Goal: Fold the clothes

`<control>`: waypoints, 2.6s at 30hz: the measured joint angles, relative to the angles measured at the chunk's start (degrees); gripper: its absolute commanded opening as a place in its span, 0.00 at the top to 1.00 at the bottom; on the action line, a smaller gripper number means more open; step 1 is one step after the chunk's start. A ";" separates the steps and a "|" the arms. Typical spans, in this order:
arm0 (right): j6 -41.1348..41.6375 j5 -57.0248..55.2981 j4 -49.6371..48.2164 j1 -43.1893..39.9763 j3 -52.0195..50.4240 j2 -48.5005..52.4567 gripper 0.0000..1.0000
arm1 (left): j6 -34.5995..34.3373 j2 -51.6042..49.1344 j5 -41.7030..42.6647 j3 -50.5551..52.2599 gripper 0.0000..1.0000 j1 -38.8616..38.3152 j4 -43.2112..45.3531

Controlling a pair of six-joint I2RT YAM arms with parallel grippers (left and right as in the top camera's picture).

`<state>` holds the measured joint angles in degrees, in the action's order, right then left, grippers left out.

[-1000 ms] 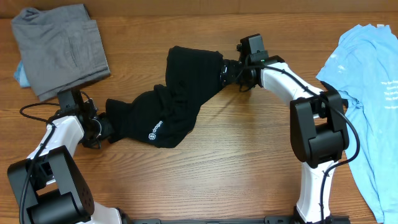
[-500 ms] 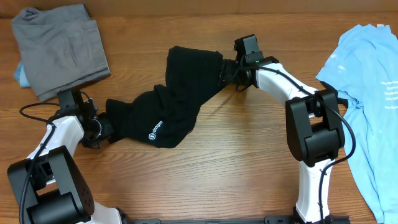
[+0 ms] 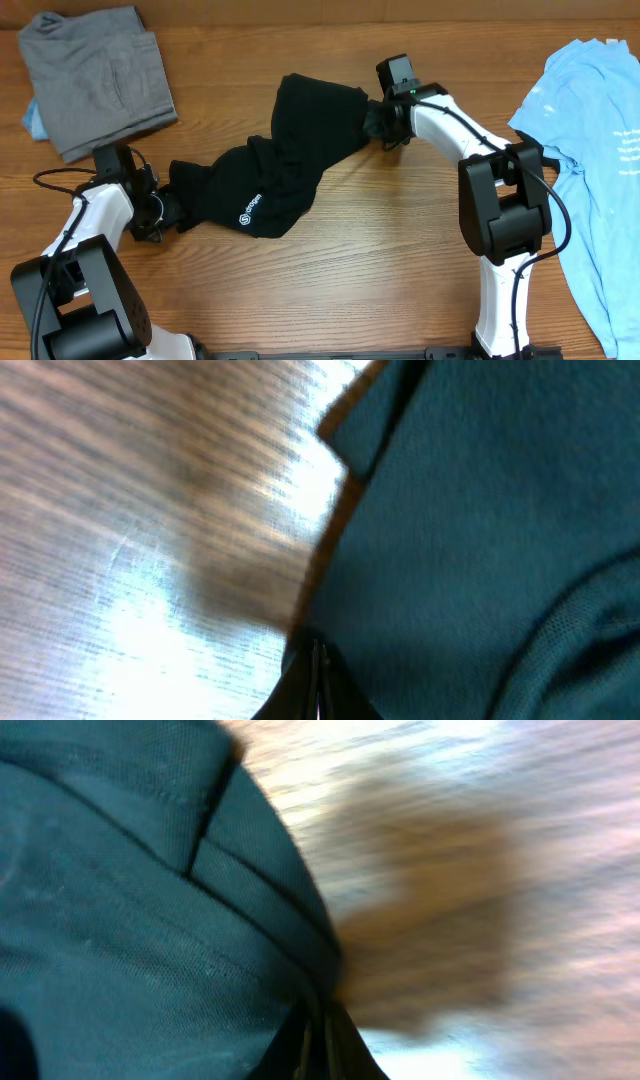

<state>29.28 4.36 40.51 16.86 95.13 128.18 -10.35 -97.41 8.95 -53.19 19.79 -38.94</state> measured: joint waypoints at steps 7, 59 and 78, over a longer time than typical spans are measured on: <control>3.04 -4.35 6.45 -1.05 0.35 -7.54 0.96 | -0.66 8.66 0.70 -5.22 0.96 0.00 -7.98; 12.31 -18.73 27.85 -3.80 2.05 -34.95 0.96 | -3.10 -7.41 0.63 -8.09 0.61 -8.68 -5.49; 12.48 -18.78 28.11 -3.82 2.05 -34.95 0.96 | -3.19 -7.89 3.52 -8.96 0.96 -8.52 -9.66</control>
<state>41.76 -14.41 68.62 13.04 97.19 93.23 -13.54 -105.30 12.47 -62.15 11.27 -48.60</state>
